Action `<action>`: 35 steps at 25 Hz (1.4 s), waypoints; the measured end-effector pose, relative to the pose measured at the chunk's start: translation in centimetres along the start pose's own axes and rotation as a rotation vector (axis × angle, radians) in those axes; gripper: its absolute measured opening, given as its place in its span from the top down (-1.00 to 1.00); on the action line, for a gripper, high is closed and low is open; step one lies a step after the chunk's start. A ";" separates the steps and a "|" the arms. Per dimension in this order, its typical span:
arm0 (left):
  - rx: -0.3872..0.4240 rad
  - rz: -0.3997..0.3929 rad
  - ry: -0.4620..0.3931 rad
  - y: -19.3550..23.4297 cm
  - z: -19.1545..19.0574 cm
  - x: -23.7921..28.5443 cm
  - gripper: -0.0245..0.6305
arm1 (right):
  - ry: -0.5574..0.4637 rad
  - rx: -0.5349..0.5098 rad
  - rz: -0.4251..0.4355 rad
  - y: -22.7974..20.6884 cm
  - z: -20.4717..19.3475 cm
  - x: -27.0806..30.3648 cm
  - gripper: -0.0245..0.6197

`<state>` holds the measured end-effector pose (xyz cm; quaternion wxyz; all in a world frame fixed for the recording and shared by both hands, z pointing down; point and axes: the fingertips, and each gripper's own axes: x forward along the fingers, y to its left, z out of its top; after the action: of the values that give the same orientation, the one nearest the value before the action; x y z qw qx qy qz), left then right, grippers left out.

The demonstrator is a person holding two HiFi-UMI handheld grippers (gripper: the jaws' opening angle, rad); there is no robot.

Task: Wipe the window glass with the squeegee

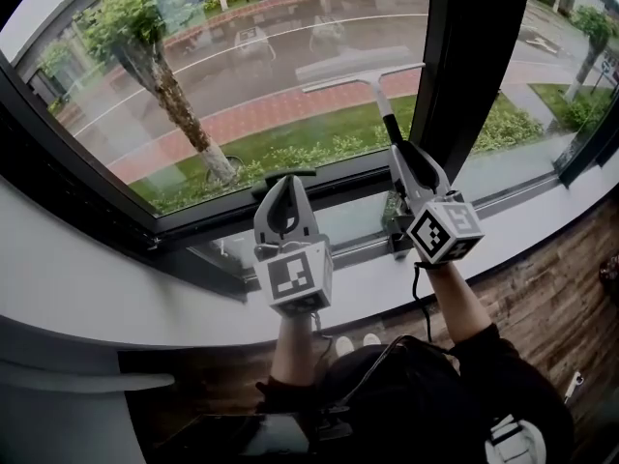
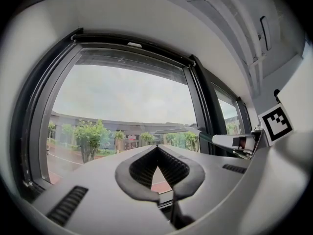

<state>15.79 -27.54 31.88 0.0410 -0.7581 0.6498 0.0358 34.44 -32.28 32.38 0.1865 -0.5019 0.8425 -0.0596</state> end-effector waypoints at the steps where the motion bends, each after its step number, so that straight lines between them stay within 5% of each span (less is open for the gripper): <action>1: -0.006 0.008 0.008 0.1 -0.5 -0.1 0.92 | 0.010 0.001 -0.004 -0.1 -0.5 -0.2 0.62; 16: -0.055 0.022 0.128 -0.8 -6.5 -1.5 0.92 | 0.157 0.060 -0.063 -3.0 -7.3 -2.5 0.62; 35: -0.045 0.007 0.203 -1.2 -9.5 -2.7 0.92 | 0.291 0.096 -0.117 -5.2 -13.5 -4.2 0.62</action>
<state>16.57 -25.78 41.61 -0.0421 -0.7563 0.6523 -0.0262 35.44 -32.33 47.39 0.0825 -0.5266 0.8262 -0.1825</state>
